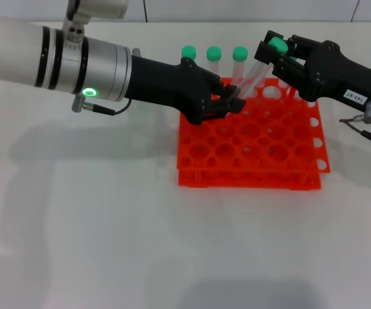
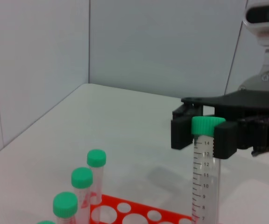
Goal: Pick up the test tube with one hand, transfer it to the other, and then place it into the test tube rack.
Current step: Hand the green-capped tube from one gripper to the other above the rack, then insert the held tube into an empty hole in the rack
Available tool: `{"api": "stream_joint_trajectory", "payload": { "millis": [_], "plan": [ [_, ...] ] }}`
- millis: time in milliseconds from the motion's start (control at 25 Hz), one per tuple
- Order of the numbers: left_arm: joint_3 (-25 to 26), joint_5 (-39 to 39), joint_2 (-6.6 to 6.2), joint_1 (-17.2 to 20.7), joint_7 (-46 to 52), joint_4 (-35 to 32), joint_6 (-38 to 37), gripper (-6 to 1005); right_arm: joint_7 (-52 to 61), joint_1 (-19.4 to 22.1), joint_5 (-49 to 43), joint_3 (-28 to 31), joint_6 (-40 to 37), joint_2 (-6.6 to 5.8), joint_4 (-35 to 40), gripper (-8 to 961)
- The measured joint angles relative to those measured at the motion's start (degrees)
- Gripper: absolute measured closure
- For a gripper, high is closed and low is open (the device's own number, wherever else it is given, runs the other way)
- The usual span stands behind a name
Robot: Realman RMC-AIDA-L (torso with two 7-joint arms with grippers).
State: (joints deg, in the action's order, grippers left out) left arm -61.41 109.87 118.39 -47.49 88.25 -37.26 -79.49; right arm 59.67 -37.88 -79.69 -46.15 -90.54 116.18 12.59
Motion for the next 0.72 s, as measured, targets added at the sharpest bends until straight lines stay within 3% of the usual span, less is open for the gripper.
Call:
{"api": "stream_joint_trajectory", "payload": {
  "millis": [160,400,560,720],
  "plan": [
    [-0.6,0.1,0.42,0.1,3.9,-2.1,-0.3,807,0.0,0.0,-0.3,0.0,0.0,0.03,-0.3,689],
    [-4.3,0.4,0.61,0.8,9.5,-5.3,-0.3,705,0.0,0.3,-0.3,0.1,0.0,-0.03,-0.5,690],
    [-4.6,1.4,0.56,1.7,12.5,-7.7,-0.5,514,0.0,0.5,-0.3,0.3,0.0,-0.22,-0.3,690],
    [-4.4,4.7,0.55,6.6,18.0,-17.6,-0.5,344,0.0,0.5,-0.3,0.3,0.4,-0.44,0.1,690]
  ]
}}
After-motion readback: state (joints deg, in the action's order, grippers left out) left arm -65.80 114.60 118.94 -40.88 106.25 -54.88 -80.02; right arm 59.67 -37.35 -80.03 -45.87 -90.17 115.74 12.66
